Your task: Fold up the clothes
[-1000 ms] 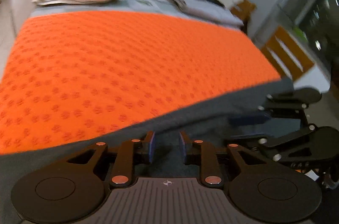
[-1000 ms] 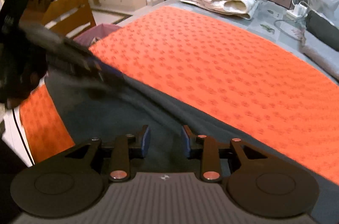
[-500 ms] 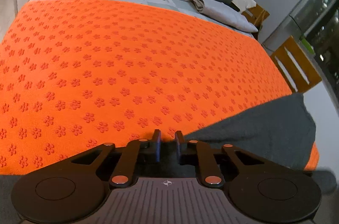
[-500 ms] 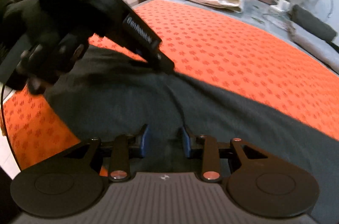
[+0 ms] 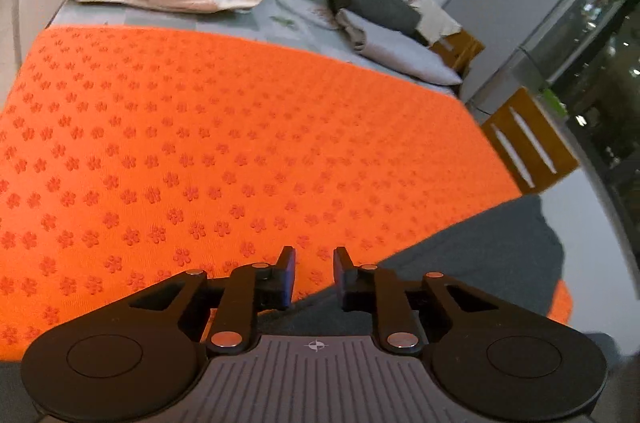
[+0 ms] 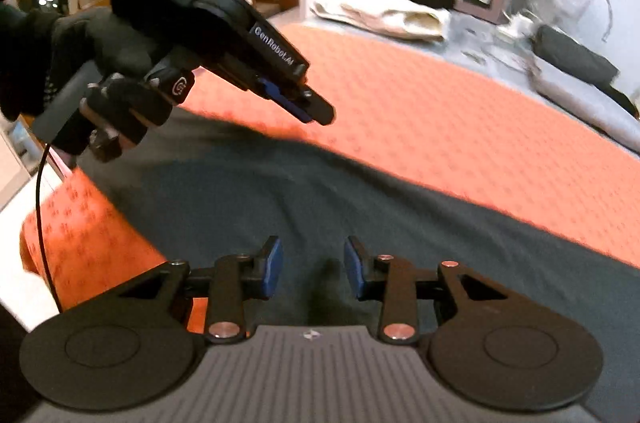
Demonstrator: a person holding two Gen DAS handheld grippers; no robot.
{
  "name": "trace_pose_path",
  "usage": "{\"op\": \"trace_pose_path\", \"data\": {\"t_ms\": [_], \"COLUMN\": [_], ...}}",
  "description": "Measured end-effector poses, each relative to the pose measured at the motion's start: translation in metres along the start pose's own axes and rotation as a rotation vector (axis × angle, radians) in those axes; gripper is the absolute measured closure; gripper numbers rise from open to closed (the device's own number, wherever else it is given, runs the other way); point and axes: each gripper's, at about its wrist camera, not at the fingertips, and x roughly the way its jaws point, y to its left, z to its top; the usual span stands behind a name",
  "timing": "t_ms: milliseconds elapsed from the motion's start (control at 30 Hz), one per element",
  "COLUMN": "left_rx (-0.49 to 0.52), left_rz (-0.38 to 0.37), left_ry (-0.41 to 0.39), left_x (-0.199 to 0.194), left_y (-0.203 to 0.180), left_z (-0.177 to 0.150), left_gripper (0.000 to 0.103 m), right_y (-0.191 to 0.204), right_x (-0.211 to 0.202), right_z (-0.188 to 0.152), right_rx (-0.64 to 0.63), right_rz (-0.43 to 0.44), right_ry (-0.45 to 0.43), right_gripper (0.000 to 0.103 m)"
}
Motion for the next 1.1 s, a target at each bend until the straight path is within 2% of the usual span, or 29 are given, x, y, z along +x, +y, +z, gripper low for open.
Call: {"op": "trace_pose_path", "data": {"t_ms": [133,233,267,333,500,633,700,733,800,933,1100], "left_rx": [0.034,0.043,0.033,0.011,-0.017,-0.028,-0.03,-0.027,-0.009,0.039,0.098], "left_rz": [-0.019,0.037,0.063,0.098,0.121,0.118,0.121,0.119,0.096,0.063,0.029], "left_ry": [0.053,0.096,0.094,0.071,0.029,0.024,0.028,0.025,0.0,0.014,0.044], "left_x": [-0.01,-0.003,-0.001,0.002,0.001,0.002,0.001,-0.001,-0.007,0.014,0.045], "left_y": [0.0,0.004,0.007,0.011,0.015,0.018,0.016,0.014,0.004,-0.02,-0.052], "left_z": [-0.008,-0.02,-0.022,-0.024,-0.026,-0.024,-0.022,-0.021,-0.019,-0.017,-0.016], "left_gripper": [0.081,0.082,0.082,0.093,0.097,0.097,0.096,0.088,0.082,0.08,0.079], "right_y": [0.015,0.025,0.028,0.03,0.025,0.025,0.022,0.019,0.012,-0.015,-0.055], "right_x": [0.023,0.04,0.045,0.049,0.031,0.013,0.008,0.004,-0.009,-0.024,-0.018], "right_z": [0.014,0.014,0.013,0.006,-0.015,-0.032,-0.033,-0.033,-0.03,-0.025,-0.035], "right_rx": [-0.015,-0.039,-0.045,-0.043,-0.011,-0.015,-0.008,0.008,0.042,0.122,0.228], "right_rz": [0.045,0.041,0.031,0.02,0.026,0.019,0.028,0.026,0.003,-0.074,-0.157], "right_ry": [-0.018,-0.008,0.001,0.01,0.002,0.009,0.015,0.005,-0.032,-0.081,-0.064], "right_gripper": [0.063,0.063,0.063,0.063,0.062,0.062,0.063,0.063,0.063,0.063,0.063]}}
